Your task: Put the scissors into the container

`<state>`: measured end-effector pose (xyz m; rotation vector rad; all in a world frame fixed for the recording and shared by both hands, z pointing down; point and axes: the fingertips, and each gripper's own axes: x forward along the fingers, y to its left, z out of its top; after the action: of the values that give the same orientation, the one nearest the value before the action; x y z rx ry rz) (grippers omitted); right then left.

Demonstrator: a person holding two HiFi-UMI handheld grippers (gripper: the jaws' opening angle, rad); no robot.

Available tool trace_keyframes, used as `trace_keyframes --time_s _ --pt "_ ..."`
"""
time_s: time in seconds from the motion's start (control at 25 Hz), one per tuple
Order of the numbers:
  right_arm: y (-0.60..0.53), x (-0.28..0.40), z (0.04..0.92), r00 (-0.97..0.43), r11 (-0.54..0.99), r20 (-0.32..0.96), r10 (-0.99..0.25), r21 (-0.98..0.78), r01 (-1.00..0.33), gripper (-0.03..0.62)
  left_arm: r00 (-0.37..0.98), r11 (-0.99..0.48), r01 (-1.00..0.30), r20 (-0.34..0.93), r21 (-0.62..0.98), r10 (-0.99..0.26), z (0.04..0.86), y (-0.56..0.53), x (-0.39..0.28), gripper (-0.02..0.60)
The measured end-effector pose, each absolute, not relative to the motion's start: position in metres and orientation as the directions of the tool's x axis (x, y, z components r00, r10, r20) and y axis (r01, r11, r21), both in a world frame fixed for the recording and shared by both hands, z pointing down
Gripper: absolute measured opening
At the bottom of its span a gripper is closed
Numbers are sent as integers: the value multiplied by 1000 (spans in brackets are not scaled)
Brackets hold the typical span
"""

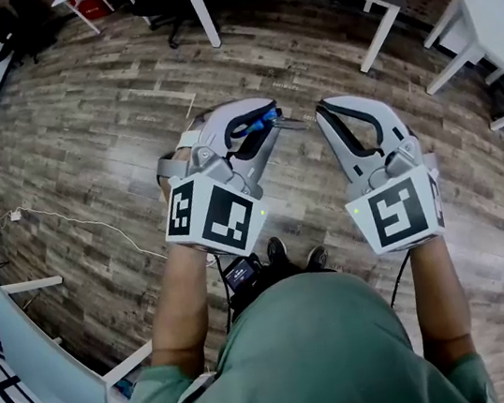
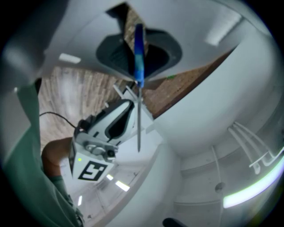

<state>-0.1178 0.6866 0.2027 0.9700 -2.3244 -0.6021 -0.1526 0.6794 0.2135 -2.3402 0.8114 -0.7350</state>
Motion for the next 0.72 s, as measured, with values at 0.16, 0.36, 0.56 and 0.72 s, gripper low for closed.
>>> trace_keyframes --time_s 0.16,0.36,0.56,0.72 --pt "682 -118 204 -585 636 311 -749 583 -505 8 670 -668 -370 313 -646 -673 217 675 -154 35" --pt "676 -122 205 -580 635 314 -752 582 -508 8 670 -672 -379 313 -636 -673 215 669 -157 35" --pt "669 -127 206 -569 624 310 -762 585 -518 8 680 -676 -374 307 -634 -665 218 663 -160 35" --pt "664 -133 207 -551 614 312 -774 584 -531 8 696 -683 -367 300 -631 -652 220 657 -165 35"
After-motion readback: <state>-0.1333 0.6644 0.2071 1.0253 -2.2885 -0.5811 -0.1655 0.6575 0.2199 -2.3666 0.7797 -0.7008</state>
